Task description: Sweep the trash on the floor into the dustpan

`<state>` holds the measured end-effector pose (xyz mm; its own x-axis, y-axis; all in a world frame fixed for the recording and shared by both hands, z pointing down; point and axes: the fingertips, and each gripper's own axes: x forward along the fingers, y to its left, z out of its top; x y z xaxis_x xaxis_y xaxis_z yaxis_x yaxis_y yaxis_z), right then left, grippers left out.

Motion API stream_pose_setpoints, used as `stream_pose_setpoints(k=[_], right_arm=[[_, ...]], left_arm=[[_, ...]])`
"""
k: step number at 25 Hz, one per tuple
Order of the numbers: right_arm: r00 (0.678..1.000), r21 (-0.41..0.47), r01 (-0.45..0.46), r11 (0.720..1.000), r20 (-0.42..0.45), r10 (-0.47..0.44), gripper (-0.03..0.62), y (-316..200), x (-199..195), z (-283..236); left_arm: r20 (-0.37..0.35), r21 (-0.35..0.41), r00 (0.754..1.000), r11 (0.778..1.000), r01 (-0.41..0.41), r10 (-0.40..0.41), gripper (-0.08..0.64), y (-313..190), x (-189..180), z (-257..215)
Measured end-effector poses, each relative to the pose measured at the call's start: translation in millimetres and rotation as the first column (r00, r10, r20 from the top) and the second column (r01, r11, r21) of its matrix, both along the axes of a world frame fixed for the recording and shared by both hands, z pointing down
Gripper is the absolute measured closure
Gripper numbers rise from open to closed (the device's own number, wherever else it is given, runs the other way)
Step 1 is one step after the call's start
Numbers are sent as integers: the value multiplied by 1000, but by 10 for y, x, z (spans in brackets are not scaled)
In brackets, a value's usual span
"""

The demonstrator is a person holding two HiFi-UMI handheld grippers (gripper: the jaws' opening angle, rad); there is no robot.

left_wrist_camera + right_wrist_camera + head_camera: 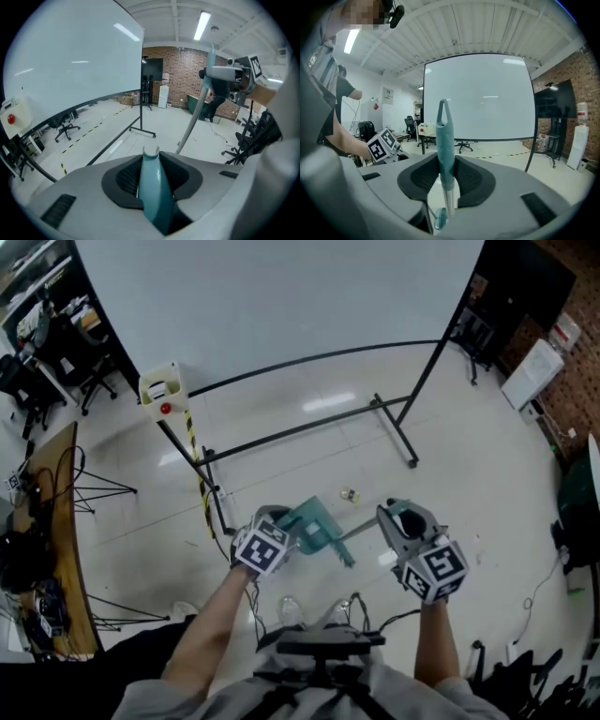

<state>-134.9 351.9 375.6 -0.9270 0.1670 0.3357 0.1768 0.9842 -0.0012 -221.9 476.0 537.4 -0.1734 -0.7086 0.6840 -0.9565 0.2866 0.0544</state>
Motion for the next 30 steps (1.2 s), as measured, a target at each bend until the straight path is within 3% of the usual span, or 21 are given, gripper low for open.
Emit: stream_pose_setpoints(k=[6,15,30], right_arm=[[998,10,-47,999,45,46,486,-221,92,-153],[995,2,-80,997,68,80,486,-421,262,-288],[990,-17,-126,992,65,127,486,-759,574,-186]], left_arm=[[74,15,997,1000,-26,25,457,-254,63,-360],[119,-3,990,997,-72,72,460,-596,153,-510],[105,-31,987,993,-118,120,460,-904,419,-442]])
